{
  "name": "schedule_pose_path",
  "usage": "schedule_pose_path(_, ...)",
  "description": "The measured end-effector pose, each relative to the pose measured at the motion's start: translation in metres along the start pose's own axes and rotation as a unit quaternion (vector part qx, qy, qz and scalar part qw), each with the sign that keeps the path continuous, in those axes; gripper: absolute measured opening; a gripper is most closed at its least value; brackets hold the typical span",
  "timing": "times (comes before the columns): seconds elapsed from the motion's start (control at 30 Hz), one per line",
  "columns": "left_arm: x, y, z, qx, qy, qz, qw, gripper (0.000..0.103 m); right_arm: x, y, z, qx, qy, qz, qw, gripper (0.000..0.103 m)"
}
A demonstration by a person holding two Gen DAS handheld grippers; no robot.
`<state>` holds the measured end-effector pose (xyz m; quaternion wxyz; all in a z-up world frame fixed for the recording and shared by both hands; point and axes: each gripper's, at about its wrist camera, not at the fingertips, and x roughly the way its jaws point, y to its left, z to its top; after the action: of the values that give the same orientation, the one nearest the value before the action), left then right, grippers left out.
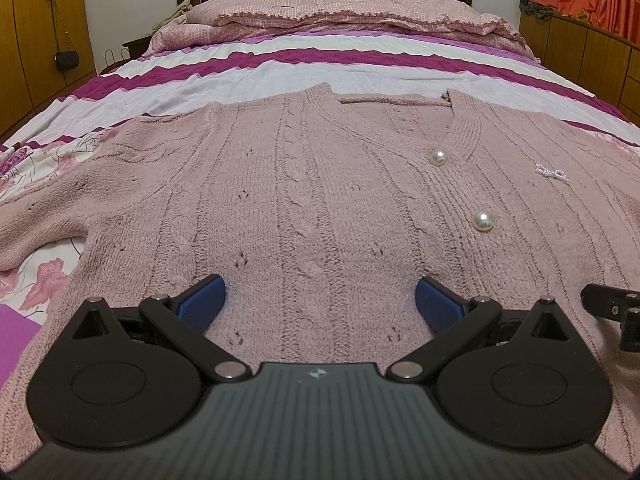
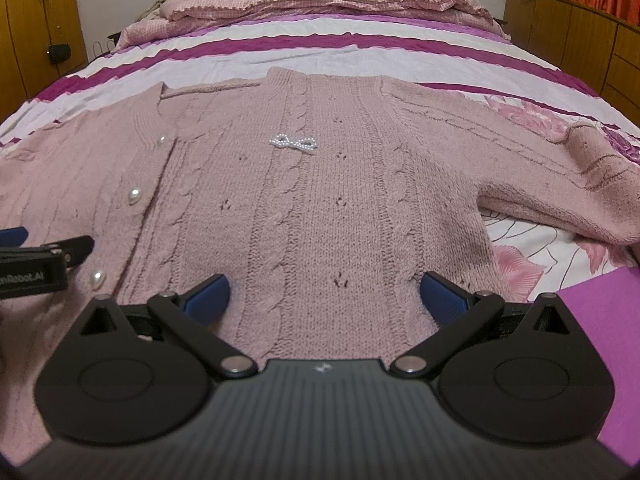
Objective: Fold small clothes
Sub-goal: 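Grasp the cuff of a cardigan sleeve with the right gripper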
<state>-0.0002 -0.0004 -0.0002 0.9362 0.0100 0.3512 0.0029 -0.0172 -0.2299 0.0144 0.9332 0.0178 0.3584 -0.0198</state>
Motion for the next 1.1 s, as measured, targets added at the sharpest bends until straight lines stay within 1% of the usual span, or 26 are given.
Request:
schedule_pose_path(0.27,0.0,0.0,0.0,0.001,0.002,0.002,1.0,0.103,-0.002,-0.001,0.001,0.002,0.0,0.002,1.0,0.103)
schedule_pose_path(0.33,0.0,0.003,0.004,0.001,0.011,0.0,0.9999,0.103,-0.007,-0.006,0.005,0.016,0.003,0.014,1.0,0.103)
schedule_pose_path(0.5,0.002,0.008,0.015,-0.003,0.036,-0.014,0.9992,0.103,-0.032,-0.028,0.015,0.058,0.001,0.072,0.996,0.103)
schedule_pose_path(0.57,-0.001,0.011,0.018,-0.004,0.043,-0.017,0.9989,0.103,-0.045,-0.038,0.016,0.056,-0.008,0.089,0.994,0.103)
schedule_pose_path(0.67,-0.011,0.008,0.021,-0.004,0.043,-0.023,0.9988,0.103,-0.065,-0.057,0.017,0.043,-0.031,0.093,0.994,0.103)
schedule_pose_path(0.73,-0.018,0.006,0.022,-0.009,0.041,-0.032,0.9986,0.103,-0.074,-0.074,0.017,0.04,-0.043,0.083,0.995,0.103)
schedule_pose_path(0.87,-0.027,0.003,0.024,-0.018,0.045,-0.044,0.9978,0.103,-0.079,-0.115,0.014,0.057,-0.048,0.046,0.996,0.103)
schedule_pose_path(0.97,-0.034,-0.006,0.024,-0.011,0.04,-0.041,0.9983,0.103,-0.078,-0.143,0.006,0.053,-0.046,-0.001,0.997,0.103)
schedule_pose_path(1.1,-0.042,-0.015,0.025,0.001,0.033,-0.039,0.9987,0.103,-0.069,-0.174,-0.007,0.028,-0.038,-0.068,0.997,0.103)
